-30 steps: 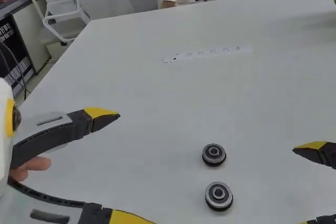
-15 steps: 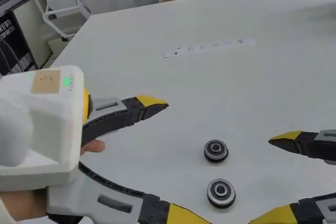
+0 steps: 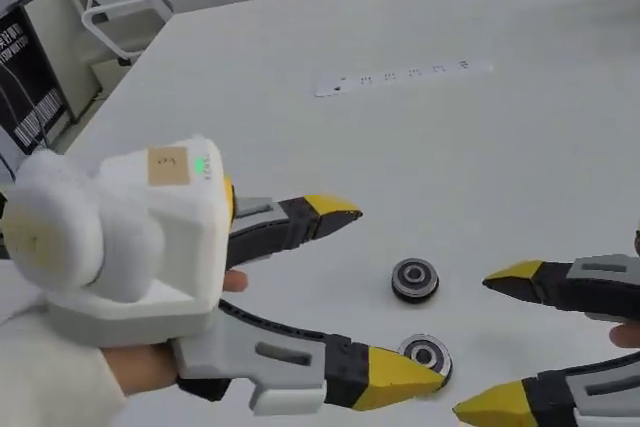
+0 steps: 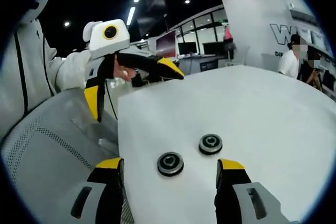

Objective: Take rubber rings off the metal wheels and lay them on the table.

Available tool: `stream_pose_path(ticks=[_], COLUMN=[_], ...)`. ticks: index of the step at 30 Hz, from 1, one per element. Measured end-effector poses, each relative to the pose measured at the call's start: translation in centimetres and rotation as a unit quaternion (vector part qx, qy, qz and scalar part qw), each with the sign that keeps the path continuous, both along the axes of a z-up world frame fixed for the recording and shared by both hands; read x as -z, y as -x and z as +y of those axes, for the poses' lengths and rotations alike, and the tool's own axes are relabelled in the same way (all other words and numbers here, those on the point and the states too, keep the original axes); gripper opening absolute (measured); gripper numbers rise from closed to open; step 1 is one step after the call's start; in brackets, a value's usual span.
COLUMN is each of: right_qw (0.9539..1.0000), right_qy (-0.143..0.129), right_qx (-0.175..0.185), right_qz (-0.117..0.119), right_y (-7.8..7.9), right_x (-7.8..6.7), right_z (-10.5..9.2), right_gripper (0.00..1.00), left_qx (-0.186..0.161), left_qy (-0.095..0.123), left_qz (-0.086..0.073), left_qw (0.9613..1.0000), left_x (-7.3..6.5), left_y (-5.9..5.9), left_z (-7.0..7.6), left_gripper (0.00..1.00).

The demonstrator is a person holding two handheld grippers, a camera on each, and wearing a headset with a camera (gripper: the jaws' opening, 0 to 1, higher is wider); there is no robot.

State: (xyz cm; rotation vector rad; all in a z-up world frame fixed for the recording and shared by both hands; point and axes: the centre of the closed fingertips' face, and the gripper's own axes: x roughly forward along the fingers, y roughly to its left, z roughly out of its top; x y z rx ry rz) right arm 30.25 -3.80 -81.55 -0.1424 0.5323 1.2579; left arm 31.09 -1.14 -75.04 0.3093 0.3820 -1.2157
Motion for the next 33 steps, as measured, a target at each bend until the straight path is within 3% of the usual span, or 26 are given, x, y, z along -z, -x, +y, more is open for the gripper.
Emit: stream_pose_path(ticks=[5, 9, 11, 14, 18, 22, 27, 33], right_qw=[0.9998, 0.9999, 0.9999, 0.9998, 0.9999, 0.9998, 0.9996, 0.9986], right_qy=[-0.017, -0.014, -0.013, -0.015, -0.007, 0.000, 0.011, 0.024], right_qx=[0.000, -0.006, -0.009, -0.013, -0.014, -0.020, -0.026, -0.046], right_qz=[0.006, 0.007, 0.006, 0.007, 0.007, 0.004, 0.003, -0.008], right_y=[-0.3, -0.2, -0.2, -0.2, -0.3, -0.3, -0.2, 0.0], right_x=[0.0, 0.5, 0.7, 1.2, 2.0, 2.4, 3.1, 3.7], right_z=[0.3, 0.5, 0.5, 0.6, 0.6, 0.6, 0.8, 1.2], right_gripper=[0.57, 0.51, 0.49, 0.44, 0.38, 0.33, 0.29, 0.25], left_qx=[0.011, 0.013, 0.012, 0.008, 0.012, 0.014, 0.012, 0.006], left_qy=[-0.005, -0.002, -0.004, 0.003, -0.012, -0.015, -0.038, -0.041], left_qz=[0.012, 0.016, 0.034, 0.043, 0.036, 0.051, 0.049, 0.057], left_qw=[0.9999, 0.9998, 0.9993, 0.9990, 0.9992, 0.9985, 0.9980, 0.9975], left_x=[1.8, 2.7, 3.5, 4.1, 5.5, 6.6, 8.2, 9.0], left_y=[-0.1, -0.5, -0.4, -0.5, -0.3, -0.2, -0.2, -0.4], left_z=[-0.8, -1.2, -1.2, -1.4, -1.5, -1.8, -1.6, -1.4], left_gripper=[0.70, 0.62, 0.58, 0.57, 0.42, 0.40, 0.34, 0.30])
